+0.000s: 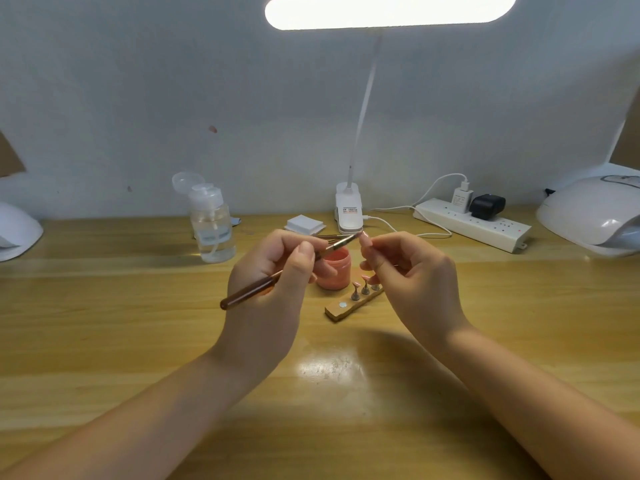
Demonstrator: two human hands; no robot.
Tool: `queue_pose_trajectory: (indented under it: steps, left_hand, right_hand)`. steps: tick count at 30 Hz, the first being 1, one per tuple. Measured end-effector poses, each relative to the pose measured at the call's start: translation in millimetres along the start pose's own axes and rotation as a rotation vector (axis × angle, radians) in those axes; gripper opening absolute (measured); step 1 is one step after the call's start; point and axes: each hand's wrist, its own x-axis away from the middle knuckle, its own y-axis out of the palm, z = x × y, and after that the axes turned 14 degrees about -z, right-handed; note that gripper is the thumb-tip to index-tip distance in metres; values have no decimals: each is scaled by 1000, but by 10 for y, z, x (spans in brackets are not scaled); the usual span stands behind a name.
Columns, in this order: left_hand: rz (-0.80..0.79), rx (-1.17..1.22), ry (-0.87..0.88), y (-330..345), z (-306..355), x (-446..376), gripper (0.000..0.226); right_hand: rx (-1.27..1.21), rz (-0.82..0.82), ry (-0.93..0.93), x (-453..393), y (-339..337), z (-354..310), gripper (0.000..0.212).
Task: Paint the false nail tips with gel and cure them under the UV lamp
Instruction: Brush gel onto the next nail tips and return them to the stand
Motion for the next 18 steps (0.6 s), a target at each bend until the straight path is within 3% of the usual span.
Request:
queue_pose_trajectory:
  steps: [18]
  left_hand:
    - [-11,66,-51,3,30,11,26]
  right_hand:
    - [-58,-14,53,7,-2,-64,9]
